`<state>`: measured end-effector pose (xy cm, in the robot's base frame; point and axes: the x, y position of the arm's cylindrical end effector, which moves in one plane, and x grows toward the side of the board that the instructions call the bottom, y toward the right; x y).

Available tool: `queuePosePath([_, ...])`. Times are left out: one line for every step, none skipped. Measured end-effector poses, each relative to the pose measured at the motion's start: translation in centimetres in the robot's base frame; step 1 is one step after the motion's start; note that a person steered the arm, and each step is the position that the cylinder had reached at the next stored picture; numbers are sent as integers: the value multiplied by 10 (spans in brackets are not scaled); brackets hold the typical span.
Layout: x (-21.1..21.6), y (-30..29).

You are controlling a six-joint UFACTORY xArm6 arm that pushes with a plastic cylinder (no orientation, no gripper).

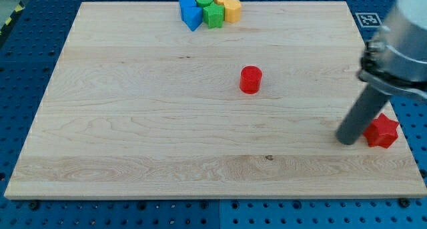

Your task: Place the arm to the left of the red circle

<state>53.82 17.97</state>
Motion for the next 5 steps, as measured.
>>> queuePosePath([-9,-61])
queuePosePath([-11,-80])
queuePosePath([-30,-114])
queuePosePath([-59,-155])
queuePosePath([-92,-184])
